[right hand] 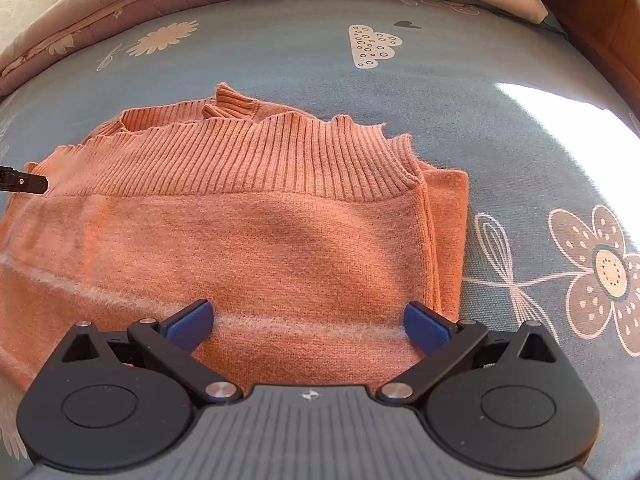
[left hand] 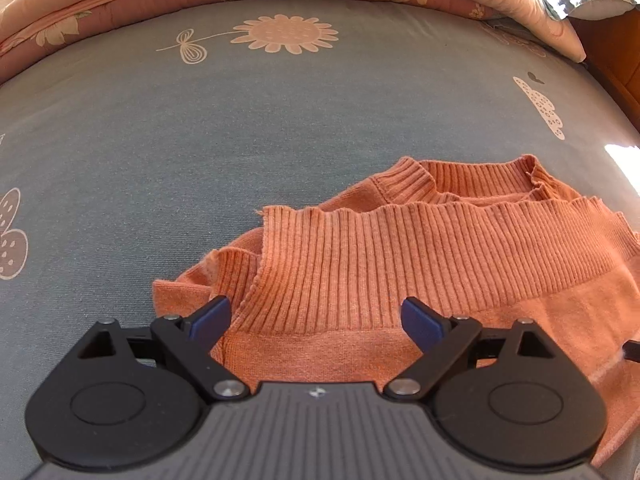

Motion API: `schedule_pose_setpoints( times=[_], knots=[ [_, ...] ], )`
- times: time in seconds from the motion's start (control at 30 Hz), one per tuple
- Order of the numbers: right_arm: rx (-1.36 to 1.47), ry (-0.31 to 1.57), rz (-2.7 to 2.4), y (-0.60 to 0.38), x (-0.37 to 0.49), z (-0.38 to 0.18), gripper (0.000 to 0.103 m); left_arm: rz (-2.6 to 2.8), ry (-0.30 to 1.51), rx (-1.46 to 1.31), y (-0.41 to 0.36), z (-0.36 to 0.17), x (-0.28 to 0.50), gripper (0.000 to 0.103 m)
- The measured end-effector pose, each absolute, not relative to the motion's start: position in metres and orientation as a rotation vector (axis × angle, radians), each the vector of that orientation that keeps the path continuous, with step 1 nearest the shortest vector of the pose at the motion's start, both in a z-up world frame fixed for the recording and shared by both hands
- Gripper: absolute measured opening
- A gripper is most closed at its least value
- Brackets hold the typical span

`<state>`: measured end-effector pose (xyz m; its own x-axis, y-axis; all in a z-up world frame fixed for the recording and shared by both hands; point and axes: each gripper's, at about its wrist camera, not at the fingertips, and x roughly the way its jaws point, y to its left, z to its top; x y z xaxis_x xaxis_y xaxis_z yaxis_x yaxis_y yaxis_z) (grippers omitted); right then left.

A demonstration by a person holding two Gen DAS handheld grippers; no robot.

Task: Fold clothes
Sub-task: 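Lower both open grippers onto the side edge of the folded sweater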

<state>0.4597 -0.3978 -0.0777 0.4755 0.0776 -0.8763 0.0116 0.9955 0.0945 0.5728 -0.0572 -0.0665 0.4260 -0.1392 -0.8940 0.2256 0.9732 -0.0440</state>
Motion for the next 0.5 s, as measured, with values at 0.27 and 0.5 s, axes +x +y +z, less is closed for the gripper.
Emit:
schedule_pose_setpoints(
  times=[0.27,0.5],
  knots=[
    [0.094,1.082,0.028,-0.396,0.462,-0.078,0.103,-0.285,1.099,0.085,-0.073,-0.061,0.545,0.092],
    [0.094,1.070,0.030,-0.396,0.459,-0.075,0.103,-0.189,1.105,-0.008,-0.026,-0.059,0.527,0.092]
  ],
)
